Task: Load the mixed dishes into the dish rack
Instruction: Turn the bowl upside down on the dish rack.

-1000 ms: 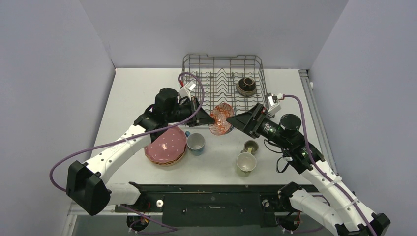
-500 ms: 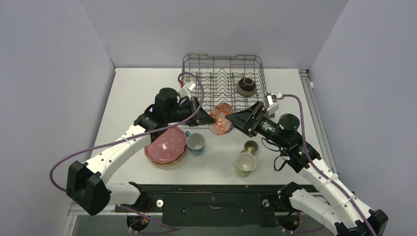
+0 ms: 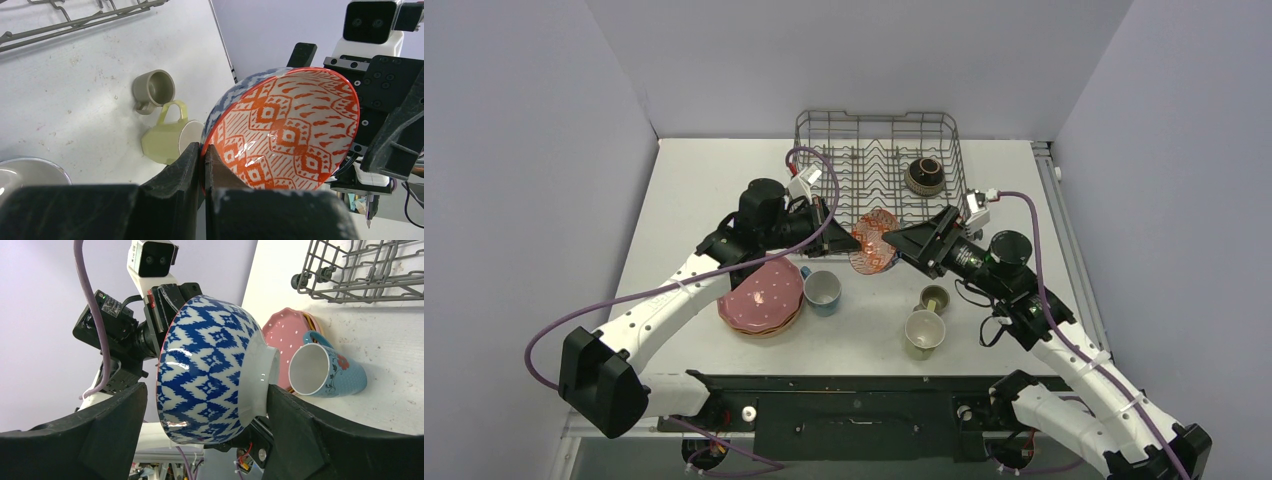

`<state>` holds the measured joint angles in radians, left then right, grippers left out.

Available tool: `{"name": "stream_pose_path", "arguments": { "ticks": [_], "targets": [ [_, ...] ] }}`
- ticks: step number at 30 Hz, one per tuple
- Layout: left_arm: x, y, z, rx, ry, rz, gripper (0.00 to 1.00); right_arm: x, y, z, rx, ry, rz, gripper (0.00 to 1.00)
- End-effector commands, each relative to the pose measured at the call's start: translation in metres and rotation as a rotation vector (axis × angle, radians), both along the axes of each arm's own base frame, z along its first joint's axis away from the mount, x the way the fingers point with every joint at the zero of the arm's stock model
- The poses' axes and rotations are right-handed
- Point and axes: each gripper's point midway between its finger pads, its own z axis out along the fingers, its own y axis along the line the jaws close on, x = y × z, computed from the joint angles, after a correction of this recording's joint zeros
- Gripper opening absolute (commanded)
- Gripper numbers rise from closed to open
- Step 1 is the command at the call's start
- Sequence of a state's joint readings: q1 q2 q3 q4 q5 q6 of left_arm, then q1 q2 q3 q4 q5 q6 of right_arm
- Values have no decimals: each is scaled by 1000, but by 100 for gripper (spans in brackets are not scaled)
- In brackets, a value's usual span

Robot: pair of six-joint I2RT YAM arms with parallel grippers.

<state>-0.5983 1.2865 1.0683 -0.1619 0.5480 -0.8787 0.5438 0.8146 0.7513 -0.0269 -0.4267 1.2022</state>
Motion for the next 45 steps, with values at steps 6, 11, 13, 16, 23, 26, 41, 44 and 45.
{"name": "stream_pose_path", "arguments": {
  "ticks": [6,11,13,16,23,26,41,44,45],
  "targets": [
    [5,4,32,-33,-110,18,0,1,5,9,33,-26,12,76],
    [6,7,29,-1,-111,32,0,1,8,6,27,-17,16,63],
    [6,6,30,0,-110,30,0,1,9,5,30,-15,19,56],
    [5,6,28,3,-106,29,0,2,10,6,34,-14,22,33],
    [4,5,28,4,-104,24,0,2,10,8,13,-18,16,0],
    [4,6,27,7,-102,23,0,3,8,12,8,-35,8,0],
    [4,10,24,20,-91,37,30,3,1,16,-23,-48,-14,0],
    [4,11,22,24,-88,40,32,3,-1,18,-23,-54,-22,0],
    [3,11,22,26,-88,40,32,4,-2,19,-23,-56,-27,0]
  ]
}}
